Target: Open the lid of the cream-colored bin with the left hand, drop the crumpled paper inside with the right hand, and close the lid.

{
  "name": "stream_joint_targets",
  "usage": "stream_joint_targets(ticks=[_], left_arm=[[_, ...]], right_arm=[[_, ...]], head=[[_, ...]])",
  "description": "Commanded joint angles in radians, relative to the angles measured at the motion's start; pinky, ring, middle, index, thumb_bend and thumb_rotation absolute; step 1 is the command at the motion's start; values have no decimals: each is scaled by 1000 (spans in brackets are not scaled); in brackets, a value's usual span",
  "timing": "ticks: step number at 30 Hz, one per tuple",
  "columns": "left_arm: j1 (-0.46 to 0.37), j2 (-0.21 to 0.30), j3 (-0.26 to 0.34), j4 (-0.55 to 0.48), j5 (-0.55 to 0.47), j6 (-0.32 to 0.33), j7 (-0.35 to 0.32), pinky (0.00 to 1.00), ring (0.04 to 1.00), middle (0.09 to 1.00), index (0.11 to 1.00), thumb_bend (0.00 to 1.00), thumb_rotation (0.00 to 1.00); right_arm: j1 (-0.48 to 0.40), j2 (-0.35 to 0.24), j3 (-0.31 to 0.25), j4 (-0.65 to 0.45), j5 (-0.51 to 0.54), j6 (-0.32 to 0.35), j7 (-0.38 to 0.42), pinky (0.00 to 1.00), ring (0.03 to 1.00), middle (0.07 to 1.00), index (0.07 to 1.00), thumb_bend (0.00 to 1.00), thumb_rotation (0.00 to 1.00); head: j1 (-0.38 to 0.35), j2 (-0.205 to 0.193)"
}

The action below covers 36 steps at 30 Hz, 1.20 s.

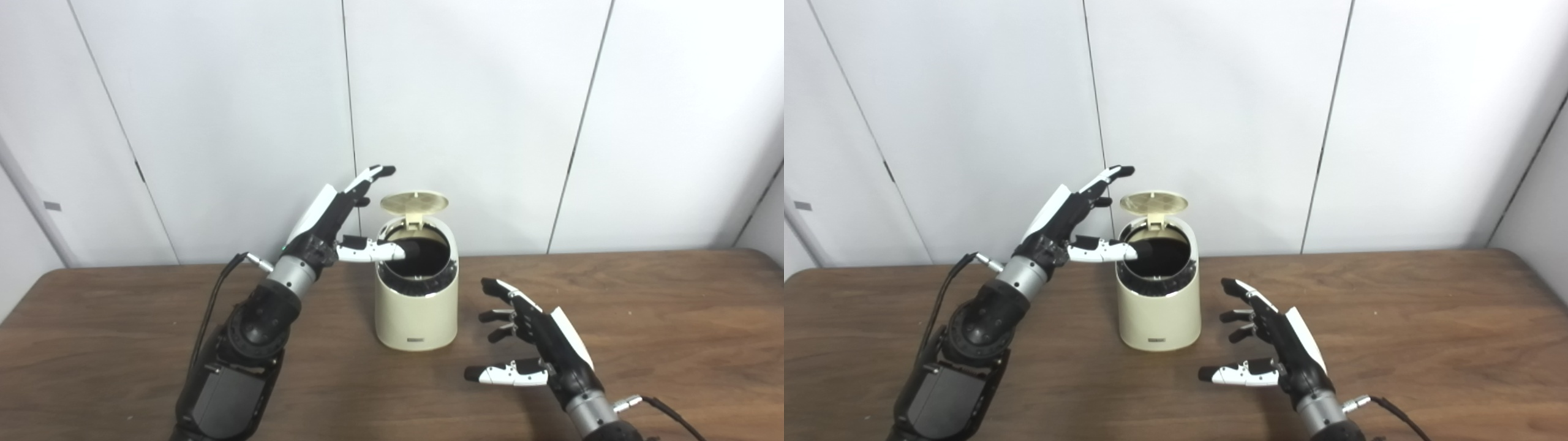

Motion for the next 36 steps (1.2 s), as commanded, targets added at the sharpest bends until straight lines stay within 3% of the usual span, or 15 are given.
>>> stream_joint_targets(ticks=[1, 5, 11, 20, 36], left_arm=[[-59, 16, 5, -8, -1, -48, -1, 952, 992, 952, 888, 1000, 372], [-54, 25, -4, -18, -3, -56, -27, 943, 967, 920, 865, 1000, 383], [-50, 43, -18, -43, 44, -48, -36, 853, 930, 848, 791, 1000, 435], [-39, 62, -19, -77, 50, -37, -75, 923, 984, 831, 759, 965, 414], [-7, 104, -36, -143, 103, -49, -97, 877, 989, 814, 740, 997, 406]], right_arm=[[-33, 0, -1, -18, -1, -41, -19, 563, 717, 882, 854, 829, 80], [-34, 1, 0, -13, -3, -43, -22, 561, 714, 880, 852, 830, 70], [-34, -1, 3, -8, 2, -56, -20, 560, 702, 865, 850, 819, 49], [-33, 2, 5, -13, -5, -52, -26, 565, 698, 848, 848, 824, 64], [-38, 10, 7, -19, -6, -41, -27, 558, 703, 849, 848, 827, 63]], head=[[1, 1], [2, -1], [0, -1], [-2, 1], [-5, 7]])
